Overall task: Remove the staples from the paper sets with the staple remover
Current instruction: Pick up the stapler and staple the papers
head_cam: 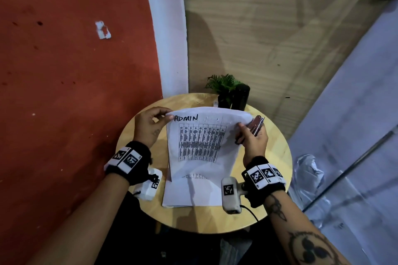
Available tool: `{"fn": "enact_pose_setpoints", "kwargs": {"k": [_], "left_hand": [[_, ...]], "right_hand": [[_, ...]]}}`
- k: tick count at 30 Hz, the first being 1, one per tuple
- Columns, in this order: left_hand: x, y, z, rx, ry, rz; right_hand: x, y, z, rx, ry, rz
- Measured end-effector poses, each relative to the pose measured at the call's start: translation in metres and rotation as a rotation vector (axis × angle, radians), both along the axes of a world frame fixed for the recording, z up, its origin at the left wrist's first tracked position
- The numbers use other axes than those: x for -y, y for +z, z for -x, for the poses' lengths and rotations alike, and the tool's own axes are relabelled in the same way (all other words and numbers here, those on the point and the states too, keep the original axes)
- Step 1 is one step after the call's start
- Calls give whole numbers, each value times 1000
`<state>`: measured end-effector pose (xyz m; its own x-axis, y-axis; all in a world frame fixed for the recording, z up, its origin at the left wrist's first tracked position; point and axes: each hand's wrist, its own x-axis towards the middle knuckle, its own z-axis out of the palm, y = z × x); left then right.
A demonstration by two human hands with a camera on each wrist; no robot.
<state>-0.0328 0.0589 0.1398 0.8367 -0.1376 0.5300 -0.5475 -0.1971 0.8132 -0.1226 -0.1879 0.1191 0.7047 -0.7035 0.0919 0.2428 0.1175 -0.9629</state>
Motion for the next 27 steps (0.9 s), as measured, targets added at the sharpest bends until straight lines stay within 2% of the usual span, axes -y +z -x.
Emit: {"fn": "enact_pose_setpoints", "kwargs": {"k": [4,8,12,15,18,20,23,27], "left_hand": [[1,-1,2,-86,31,87],[1,-7,8,-315,23,283],[0,-6,5,-332,5,271],[1,-5,6,-305,-5,261],[4,-6,8,-268,-18,268],[5,-5,11,-244,-13,284],[5,-8,14,-234,-9,301],[3,-10,18,-215,-6,282]], "right_hand": [[4,7,-4,8,0,13],[2,10,-7,-14,15,30],[0,21,-1,-61,0,43],[1,45,10,70,-80,-180],[-9,73,19,211,137,-556],[-27,87,19,223,305,-694],[-65,96,6,187,426,-593],[-118,93,-13,158,293,-147]]}}
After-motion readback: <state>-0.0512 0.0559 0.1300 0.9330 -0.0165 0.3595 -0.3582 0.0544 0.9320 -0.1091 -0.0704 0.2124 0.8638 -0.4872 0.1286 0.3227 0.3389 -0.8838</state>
